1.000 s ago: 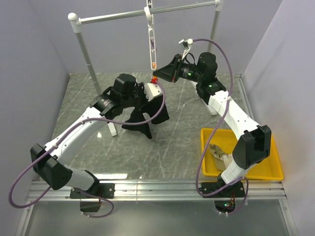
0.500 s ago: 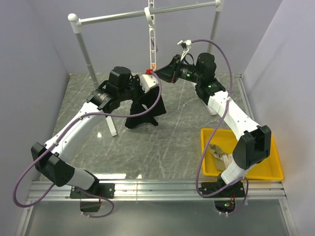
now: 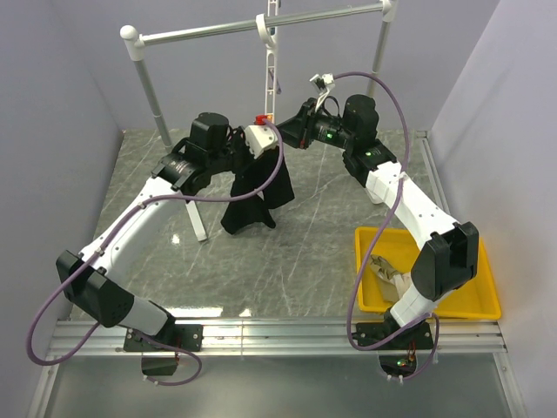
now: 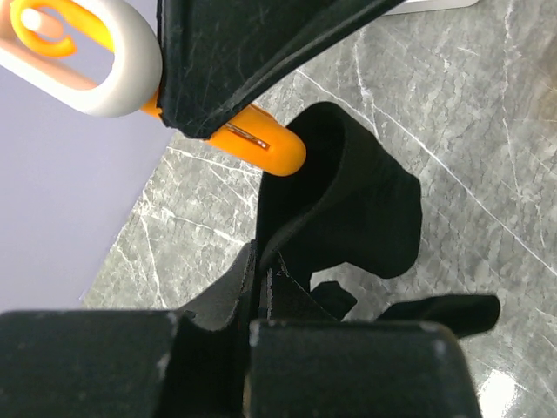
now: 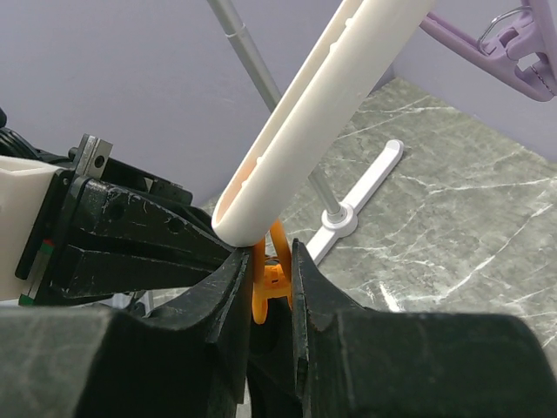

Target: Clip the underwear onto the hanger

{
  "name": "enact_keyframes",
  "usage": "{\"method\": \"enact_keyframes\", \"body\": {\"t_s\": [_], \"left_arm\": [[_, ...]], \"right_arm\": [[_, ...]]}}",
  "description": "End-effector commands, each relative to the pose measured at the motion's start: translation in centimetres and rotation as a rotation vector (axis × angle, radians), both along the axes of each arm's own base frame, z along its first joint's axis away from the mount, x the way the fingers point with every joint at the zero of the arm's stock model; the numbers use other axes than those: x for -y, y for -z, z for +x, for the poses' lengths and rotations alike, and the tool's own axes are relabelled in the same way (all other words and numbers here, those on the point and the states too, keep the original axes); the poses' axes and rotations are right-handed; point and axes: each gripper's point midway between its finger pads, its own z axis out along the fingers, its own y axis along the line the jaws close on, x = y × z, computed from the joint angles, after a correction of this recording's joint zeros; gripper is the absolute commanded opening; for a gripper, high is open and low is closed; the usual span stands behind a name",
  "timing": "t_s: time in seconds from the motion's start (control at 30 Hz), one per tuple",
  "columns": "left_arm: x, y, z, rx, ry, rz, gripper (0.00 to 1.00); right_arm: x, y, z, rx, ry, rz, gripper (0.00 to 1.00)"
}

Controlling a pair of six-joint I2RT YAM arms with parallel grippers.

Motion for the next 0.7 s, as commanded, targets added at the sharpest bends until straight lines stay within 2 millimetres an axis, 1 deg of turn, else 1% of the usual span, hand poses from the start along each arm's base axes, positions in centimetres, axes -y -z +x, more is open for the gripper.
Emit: {"method": "enact_keyframes", "body": {"t_s": [0.0,0.3,0.4,0.67], "left_arm": [[0.5,-2.9,0.4,0.051,0.009,-0.064,0.00],[0.1,-3.8,0.6,0.067,-0.002,-0.080,0.00],[0.2,-4.3,0.5,0.062,0.003,-0.091,0.00],[0.0,-4.7,0.6,0.066,-0.004,-0.100,0.00]], "right_arm": [[0.2,-0.6,-0.9,-0.017,0.006,-0.014,0.00],[0.4,0.0,-0.6,0.004,0.028,-0.042,0.00],[0.4,0.0,-0.5,0.013,0.034,-0.048,0.00],[0.4,0.2,-0.3,0.030,0.046,-0.058,0.00]]}}
